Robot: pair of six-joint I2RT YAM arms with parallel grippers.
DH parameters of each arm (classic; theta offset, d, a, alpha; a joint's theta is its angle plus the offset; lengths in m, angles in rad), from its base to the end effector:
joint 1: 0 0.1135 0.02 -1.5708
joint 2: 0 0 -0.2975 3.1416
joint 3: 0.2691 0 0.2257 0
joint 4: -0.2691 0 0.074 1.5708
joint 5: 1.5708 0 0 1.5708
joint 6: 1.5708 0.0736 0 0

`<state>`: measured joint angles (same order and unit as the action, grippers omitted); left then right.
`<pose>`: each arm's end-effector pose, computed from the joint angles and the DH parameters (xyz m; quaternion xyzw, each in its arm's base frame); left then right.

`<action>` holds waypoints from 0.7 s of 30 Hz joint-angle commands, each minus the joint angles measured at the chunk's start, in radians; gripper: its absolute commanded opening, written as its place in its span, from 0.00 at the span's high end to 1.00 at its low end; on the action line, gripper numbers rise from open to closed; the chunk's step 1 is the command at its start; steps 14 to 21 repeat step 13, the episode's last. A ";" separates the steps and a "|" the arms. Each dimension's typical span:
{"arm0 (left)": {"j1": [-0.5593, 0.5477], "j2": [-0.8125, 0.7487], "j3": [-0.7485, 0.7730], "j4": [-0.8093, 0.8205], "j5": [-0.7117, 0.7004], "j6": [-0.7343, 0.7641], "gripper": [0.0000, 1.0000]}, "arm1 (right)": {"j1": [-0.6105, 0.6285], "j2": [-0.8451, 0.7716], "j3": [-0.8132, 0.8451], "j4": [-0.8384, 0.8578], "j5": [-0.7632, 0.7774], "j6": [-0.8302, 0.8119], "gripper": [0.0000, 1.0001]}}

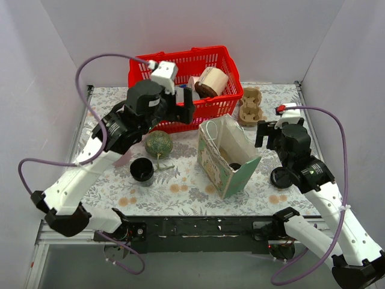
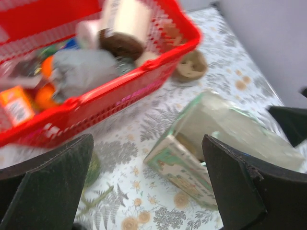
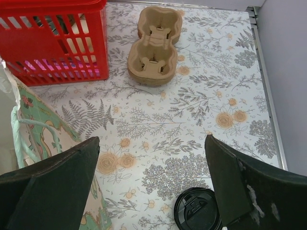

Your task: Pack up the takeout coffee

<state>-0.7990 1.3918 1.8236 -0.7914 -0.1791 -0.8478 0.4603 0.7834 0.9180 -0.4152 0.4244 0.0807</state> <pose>0.2023 -0.1891 0.5003 -0.0709 0.8174 -0.3659 0.4393 0.1499 0.0405 0.3730 -0.0230 0.7910 -0.0051 0.6114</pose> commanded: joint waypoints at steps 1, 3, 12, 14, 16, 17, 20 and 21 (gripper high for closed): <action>0.003 -0.201 -0.260 0.101 -0.494 -0.279 0.02 | 0.000 -0.039 0.025 0.039 0.114 0.065 0.02; 0.003 -0.246 -0.319 0.046 -0.653 -0.355 0.02 | 0.000 -0.056 0.039 0.039 0.142 0.070 0.02; 0.004 -0.333 -0.478 0.043 -0.686 -0.454 0.02 | -0.002 -0.055 0.130 -0.071 0.228 0.139 0.02; 0.004 -0.339 -0.490 0.050 -0.680 -0.456 0.02 | 0.000 -0.049 0.134 -0.077 0.229 0.140 0.02; 0.004 -0.339 -0.490 0.050 -0.680 -0.456 0.02 | 0.000 -0.049 0.134 -0.077 0.229 0.140 0.02; 0.004 -0.339 -0.490 0.050 -0.680 -0.456 0.02 | 0.000 -0.049 0.134 -0.077 0.229 0.140 0.02; 0.004 -0.339 -0.490 0.050 -0.680 -0.456 0.02 | 0.000 -0.049 0.134 -0.077 0.229 0.140 0.02; 0.004 -0.339 -0.490 0.050 -0.680 -0.456 0.02 | 0.000 -0.049 0.134 -0.077 0.229 0.140 0.02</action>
